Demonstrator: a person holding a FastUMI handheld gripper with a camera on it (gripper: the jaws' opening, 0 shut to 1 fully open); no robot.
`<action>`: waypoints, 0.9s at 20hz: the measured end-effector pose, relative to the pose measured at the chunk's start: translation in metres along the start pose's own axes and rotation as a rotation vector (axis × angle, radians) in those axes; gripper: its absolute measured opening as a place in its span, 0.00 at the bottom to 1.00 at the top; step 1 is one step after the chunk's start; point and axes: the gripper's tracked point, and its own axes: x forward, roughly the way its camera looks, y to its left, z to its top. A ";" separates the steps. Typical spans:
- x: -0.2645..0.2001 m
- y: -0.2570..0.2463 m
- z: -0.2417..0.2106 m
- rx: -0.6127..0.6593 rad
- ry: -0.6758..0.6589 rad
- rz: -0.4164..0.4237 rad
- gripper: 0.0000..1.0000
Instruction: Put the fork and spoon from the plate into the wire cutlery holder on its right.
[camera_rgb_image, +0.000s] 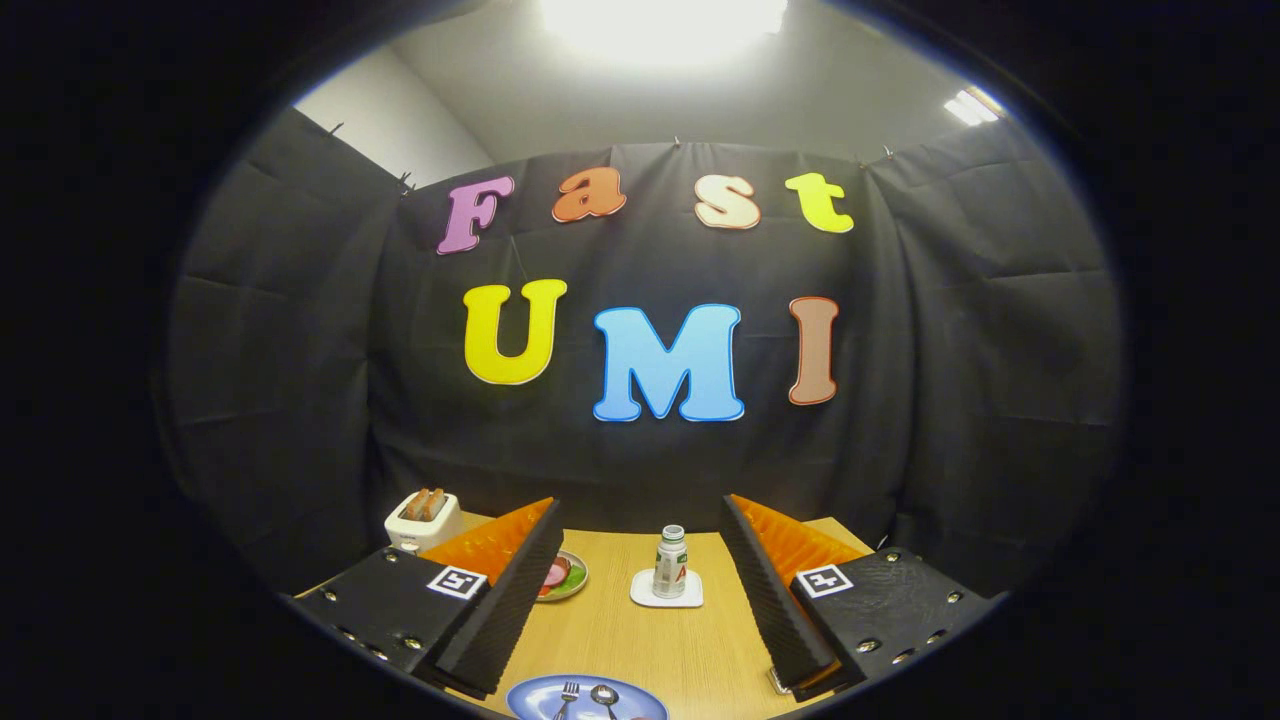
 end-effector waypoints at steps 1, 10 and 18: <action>0.000 0.000 -0.001 0.003 0.004 0.000 0.97; 0.003 -0.004 -0.007 -0.005 0.031 0.002 0.97; 0.000 -0.001 -0.042 -0.075 0.151 0.052 0.97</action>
